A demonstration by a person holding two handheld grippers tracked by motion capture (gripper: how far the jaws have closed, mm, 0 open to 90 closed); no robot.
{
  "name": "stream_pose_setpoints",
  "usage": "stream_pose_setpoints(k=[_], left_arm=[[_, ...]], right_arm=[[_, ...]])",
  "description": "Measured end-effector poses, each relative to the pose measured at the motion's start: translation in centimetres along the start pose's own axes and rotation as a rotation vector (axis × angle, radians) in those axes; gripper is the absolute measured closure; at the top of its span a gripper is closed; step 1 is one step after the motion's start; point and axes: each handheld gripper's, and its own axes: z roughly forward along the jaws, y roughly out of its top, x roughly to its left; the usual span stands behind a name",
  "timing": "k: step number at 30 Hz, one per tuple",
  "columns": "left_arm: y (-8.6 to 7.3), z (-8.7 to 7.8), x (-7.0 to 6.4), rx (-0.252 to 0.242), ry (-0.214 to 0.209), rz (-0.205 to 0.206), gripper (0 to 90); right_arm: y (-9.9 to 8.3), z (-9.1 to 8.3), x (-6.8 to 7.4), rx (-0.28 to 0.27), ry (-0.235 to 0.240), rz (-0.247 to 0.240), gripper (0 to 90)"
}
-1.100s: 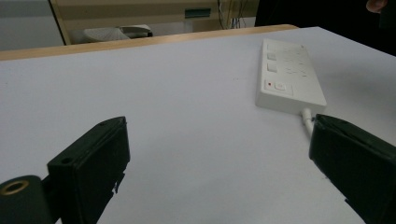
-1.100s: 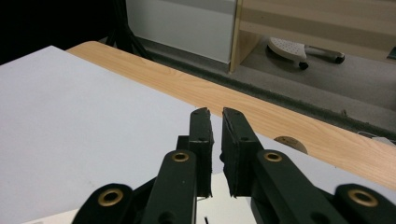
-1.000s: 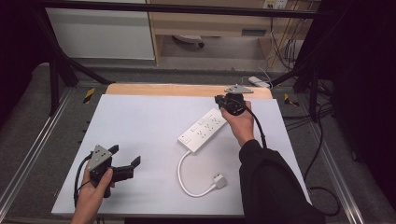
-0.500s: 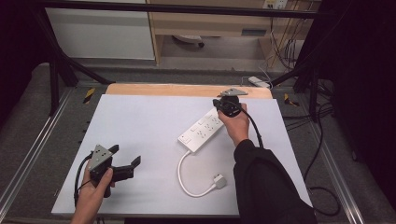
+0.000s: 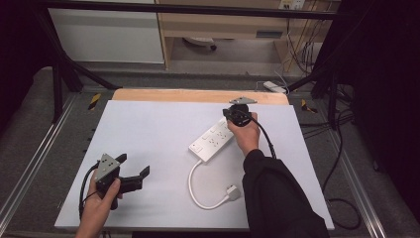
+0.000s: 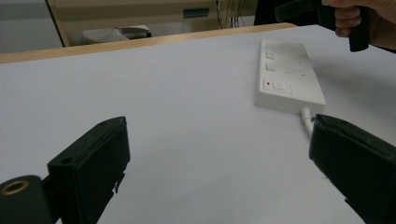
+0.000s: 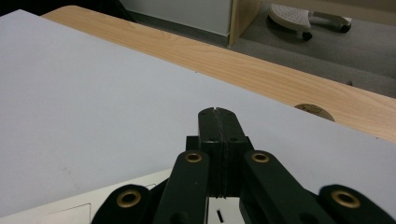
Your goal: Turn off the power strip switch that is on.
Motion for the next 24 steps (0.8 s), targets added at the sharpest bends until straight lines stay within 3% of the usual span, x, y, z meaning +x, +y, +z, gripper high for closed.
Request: stream_pose_setpoints(k=[12,24], left_arm=[[0.0,0.1,0.0,0.004,-0.003,0.0,5.2],[0.0,0.1,-0.1,0.009,-0.005,0.011,5.1]], right_arm=[[-0.9,1.1,0.3,0.025,0.007,0.006,90.0],[-1.7,1.8,0.1,0.052,-0.024,0.022,90.0]])
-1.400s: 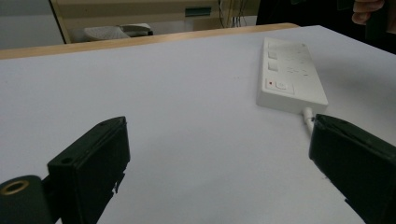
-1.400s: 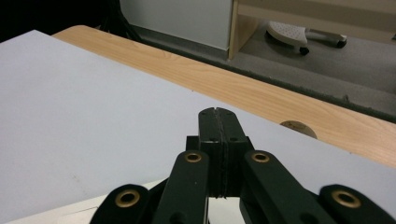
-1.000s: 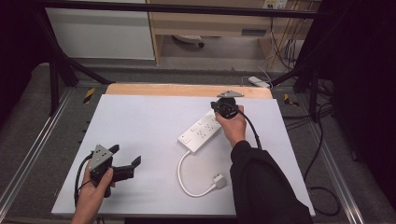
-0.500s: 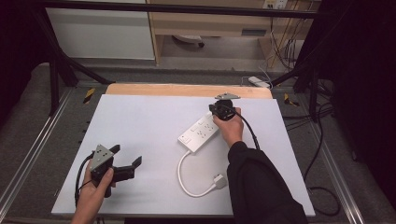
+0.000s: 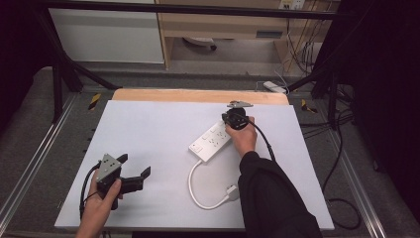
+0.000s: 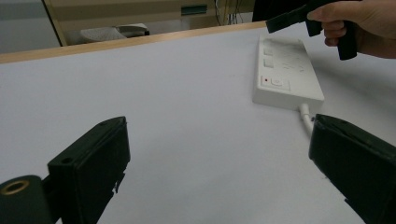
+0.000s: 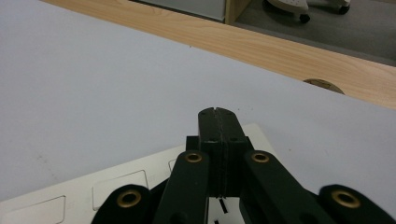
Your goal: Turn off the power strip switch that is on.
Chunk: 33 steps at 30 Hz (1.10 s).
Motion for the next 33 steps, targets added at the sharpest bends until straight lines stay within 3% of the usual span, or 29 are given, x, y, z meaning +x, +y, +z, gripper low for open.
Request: stream_pose_setpoints(k=[33], left_arm=[[-0.02,0.08,-0.17,0.005,-0.018,0.003,5.1]], right_arm=[[-0.47,0.67,-0.25,0.027,0.005,-0.003,90.0]])
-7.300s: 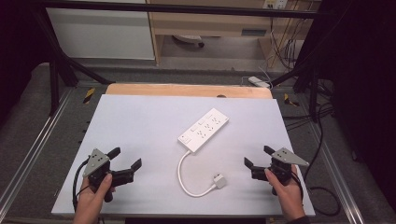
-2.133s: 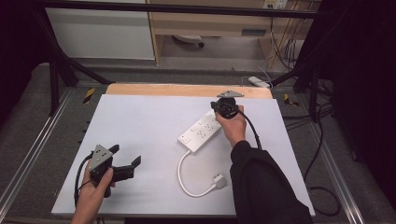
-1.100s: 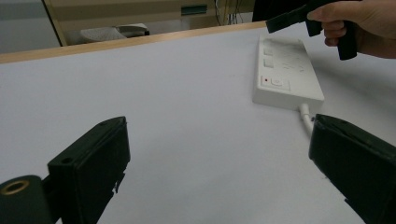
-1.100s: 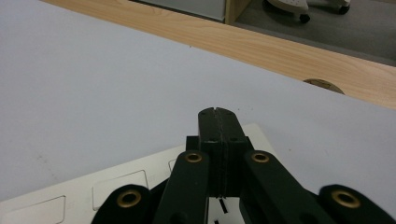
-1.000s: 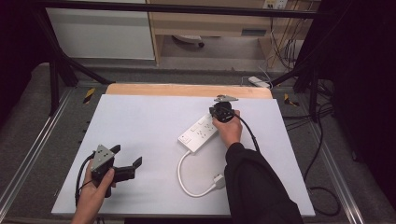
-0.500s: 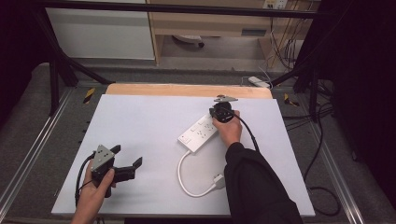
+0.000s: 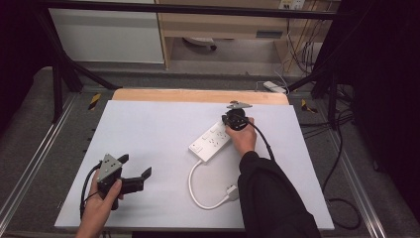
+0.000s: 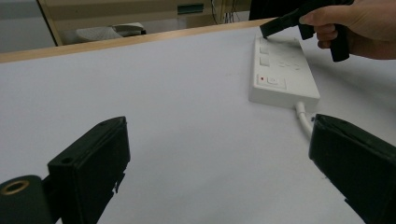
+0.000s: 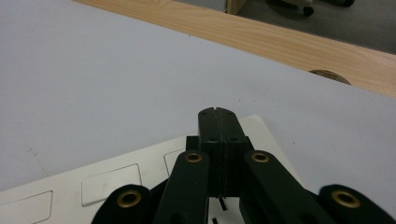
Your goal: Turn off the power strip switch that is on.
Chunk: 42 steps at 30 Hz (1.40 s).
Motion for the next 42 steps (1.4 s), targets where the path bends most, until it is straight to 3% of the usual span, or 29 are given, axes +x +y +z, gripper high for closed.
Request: stream_pose_setpoints(k=[42], left_arm=[[0.0,-0.04,0.07,0.0,0.001,0.001,5.1]], right_arm=[[-0.14,0.23,0.18,0.004,0.006,-0.025,90.0]])
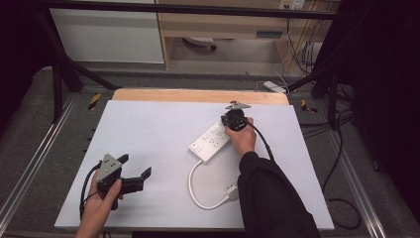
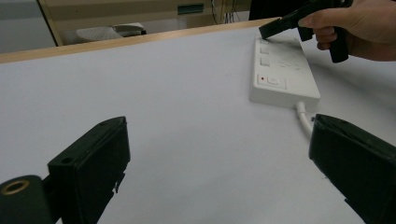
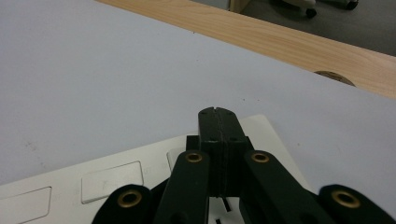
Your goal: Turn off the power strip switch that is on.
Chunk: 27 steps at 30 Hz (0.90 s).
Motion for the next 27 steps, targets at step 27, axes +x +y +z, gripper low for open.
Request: stream_pose_setpoints(k=[27], left_arm=[[0.04,-0.07,0.04,-0.001,0.001,0.003,5.1]], right_arm=[[0.1,0.09,0.27,-0.007,0.007,0.011,90.0]])
